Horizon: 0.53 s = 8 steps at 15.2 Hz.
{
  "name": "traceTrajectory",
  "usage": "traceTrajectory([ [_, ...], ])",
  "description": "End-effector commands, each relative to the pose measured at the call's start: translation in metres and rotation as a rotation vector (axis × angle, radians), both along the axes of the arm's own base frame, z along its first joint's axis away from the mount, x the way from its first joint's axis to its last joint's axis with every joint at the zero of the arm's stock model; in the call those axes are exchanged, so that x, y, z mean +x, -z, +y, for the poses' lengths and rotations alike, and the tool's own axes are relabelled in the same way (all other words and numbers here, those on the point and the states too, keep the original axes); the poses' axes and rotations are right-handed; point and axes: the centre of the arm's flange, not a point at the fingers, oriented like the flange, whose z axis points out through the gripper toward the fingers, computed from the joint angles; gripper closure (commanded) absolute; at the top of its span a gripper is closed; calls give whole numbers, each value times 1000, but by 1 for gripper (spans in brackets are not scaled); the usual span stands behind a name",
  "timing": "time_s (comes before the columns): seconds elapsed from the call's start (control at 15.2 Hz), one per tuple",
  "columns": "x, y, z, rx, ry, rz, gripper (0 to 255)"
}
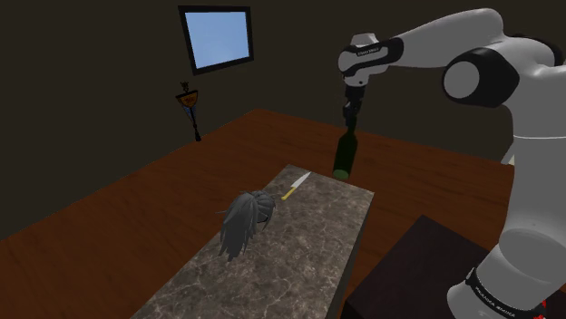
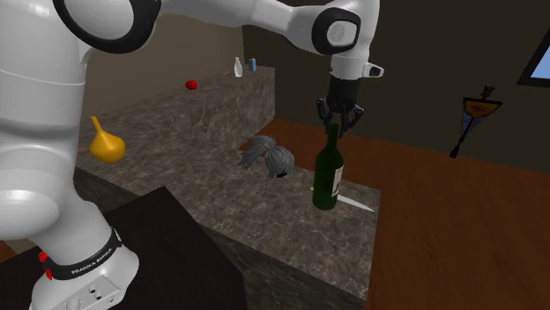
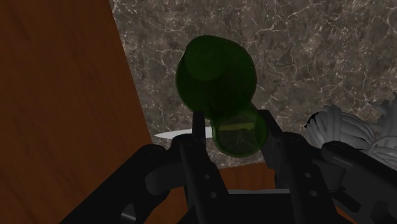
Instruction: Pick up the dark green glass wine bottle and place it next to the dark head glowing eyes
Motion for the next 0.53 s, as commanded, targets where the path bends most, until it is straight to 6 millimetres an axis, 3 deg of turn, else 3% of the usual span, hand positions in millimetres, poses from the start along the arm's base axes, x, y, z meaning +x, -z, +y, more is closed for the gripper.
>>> traceTrajectory([
  [0.0,0,-12,0,0,0,0,255],
  [0.46,0,-49,0,0,0,0,255],
])
